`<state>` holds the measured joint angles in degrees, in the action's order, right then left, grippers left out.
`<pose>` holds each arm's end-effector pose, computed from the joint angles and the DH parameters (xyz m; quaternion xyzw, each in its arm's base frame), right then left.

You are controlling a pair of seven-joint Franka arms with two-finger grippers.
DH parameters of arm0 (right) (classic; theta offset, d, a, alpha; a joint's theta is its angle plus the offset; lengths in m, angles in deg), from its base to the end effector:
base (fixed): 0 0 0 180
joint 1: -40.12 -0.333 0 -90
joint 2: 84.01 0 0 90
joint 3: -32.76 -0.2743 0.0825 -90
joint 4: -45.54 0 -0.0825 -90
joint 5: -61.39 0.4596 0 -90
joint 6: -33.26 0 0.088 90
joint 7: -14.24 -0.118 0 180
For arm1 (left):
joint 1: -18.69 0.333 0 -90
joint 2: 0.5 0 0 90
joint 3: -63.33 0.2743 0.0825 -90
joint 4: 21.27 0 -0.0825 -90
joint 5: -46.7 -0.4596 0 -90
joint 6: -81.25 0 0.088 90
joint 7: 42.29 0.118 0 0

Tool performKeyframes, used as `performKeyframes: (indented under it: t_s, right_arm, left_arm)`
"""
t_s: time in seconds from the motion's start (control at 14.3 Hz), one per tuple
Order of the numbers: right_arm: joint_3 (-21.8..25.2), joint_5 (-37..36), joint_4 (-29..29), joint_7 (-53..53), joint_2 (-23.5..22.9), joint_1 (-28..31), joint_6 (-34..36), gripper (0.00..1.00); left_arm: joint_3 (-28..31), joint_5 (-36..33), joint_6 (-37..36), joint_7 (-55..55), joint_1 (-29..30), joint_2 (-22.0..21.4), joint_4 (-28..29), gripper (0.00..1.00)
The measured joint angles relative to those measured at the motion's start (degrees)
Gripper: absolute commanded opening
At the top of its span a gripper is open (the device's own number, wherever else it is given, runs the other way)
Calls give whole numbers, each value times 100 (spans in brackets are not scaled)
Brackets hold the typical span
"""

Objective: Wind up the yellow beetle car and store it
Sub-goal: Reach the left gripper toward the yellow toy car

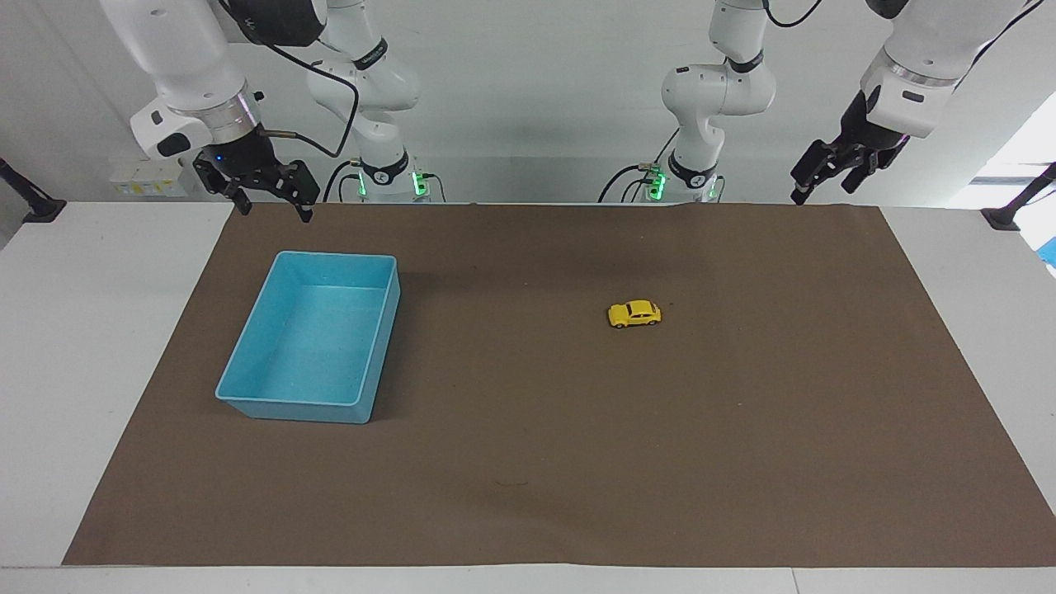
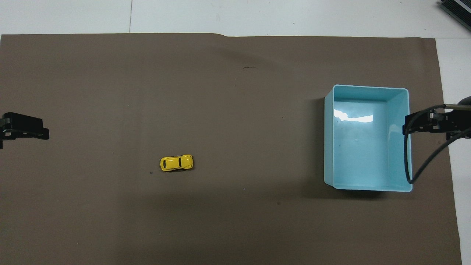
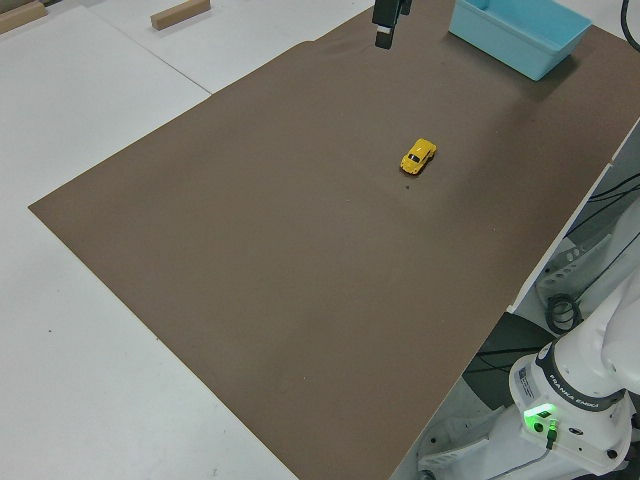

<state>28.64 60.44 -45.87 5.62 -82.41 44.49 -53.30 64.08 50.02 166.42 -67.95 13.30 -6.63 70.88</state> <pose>0.6153 -0.0043 0.5707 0.9965 -0.0776 -0.0276 0.0113 0.5892 -0.0547 0.6097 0.9832 0.1801 -0.0149 0.0266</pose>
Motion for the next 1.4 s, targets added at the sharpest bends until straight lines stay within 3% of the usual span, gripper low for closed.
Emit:
performKeyframes:
  t_s: [0.49, 0.77, 1.12, 1.4]
  right_arm:
    - [0, 0, 0, 0, 0, 0, 0, 100]
    - [0, 0, 0, 0, 0, 0, 0, 100]
    - [0, 0, 0, 0, 0, 0, 0, 100]
    - [0, 0, 0, 0, 0, 0, 0, 100]
  left_arm:
    - [-8, 409, 210, -5032, -346, 41, 481, 100]
    - [-20, 410, 1237, -7707, -733, 81, 1218, 100]
    - [-15, 419, 1852, -8685, -849, 88, 1936, 100]
    - [-32, 420, 3348, -9541, -1458, 131, 2985, 100]
